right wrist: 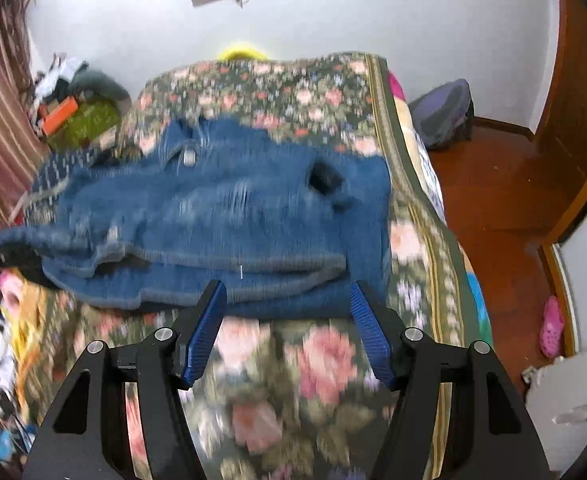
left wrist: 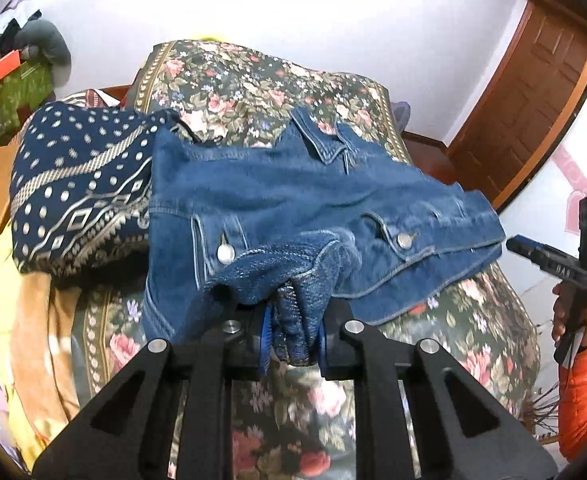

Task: Fold large clothes

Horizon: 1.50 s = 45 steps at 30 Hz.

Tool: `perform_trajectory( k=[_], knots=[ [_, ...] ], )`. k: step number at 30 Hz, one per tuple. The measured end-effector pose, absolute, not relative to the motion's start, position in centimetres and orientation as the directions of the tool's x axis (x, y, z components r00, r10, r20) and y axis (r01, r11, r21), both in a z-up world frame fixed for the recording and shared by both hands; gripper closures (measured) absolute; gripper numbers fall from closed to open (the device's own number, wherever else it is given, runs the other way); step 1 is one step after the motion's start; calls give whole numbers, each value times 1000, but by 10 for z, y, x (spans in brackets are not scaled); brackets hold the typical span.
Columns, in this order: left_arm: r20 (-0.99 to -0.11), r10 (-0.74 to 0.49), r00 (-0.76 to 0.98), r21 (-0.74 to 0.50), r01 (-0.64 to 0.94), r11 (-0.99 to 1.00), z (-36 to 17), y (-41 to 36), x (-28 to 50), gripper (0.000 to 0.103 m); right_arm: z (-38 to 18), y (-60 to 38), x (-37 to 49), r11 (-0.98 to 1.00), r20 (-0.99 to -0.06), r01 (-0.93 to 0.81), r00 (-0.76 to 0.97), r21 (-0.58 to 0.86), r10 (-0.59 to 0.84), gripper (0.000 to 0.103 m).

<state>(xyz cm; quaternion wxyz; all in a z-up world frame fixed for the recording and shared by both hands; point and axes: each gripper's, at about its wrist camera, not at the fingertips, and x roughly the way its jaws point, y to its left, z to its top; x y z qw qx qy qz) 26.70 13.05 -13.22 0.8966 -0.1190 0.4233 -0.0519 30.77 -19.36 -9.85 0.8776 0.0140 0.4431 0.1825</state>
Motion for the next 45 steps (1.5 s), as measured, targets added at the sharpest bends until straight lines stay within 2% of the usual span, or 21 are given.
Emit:
perform_trajectory(
  k=[6,8,10,11,16,18,21,24,28,31,35,37,40,43,45],
  knots=[
    [-714,-237,659,-333,-22,943,-133,153,288,87,-116,-194,354,905,-779,-271,465,327,421,43],
    [-703,-255,665,-363,-28,931,-129,159,295,87,-127,-192,363,877,-785,-269,394,398,477,59],
    [-696,-262,669,-379,-33,925,-126,164,307,87,-128,-187,366,873,-795,-284,369,397,481,82],
    [-692,-266,671,-387,-33,922,-125,169,313,87,-126,-186,366,854,-780,-303,357,424,514,87],
    [-697,-265,666,-380,-30,925,-123,178,348,87,-97,-187,375,817,-714,-331,400,472,574,91],
    [-704,-268,658,-377,-26,926,-126,179,363,87,-85,-187,386,822,-693,-323,443,469,569,91],
    [-740,-205,641,-311,-56,949,-137,180,385,85,-79,-189,407,849,-676,-267,517,455,525,92],
    [-784,-171,596,-300,-123,946,-158,188,403,81,-92,-182,425,881,-711,-217,525,419,468,91],
    [-829,-190,526,-326,-179,928,-185,202,415,73,-114,-179,429,909,-772,-165,482,383,413,86],
    [-838,-188,513,-310,-163,936,-187,201,409,66,-110,-184,421,910,-784,-178,462,375,414,74],
    [-856,-134,499,-220,-116,969,-174,188,397,54,-85,-183,403,924,-785,-255,492,283,376,68],
    [-853,-75,517,-141,-89,986,-163,179,387,47,-73,-181,392,927,-774,-285,518,245,364,55],
    [-827,-10,562,-45,-48,998,-148,166,368,38,-61,-179,375,923,-756,-326,546,206,362,48],
    [-810,24,586,13,-22,1000,-144,155,353,31,-60,-170,356,915,-764,-373,543,151,348,44],
    [-820,23,572,31,6,999,-150,148,347,30,-66,-162,347,904,-778,-410,526,121,343,42]
  ],
)
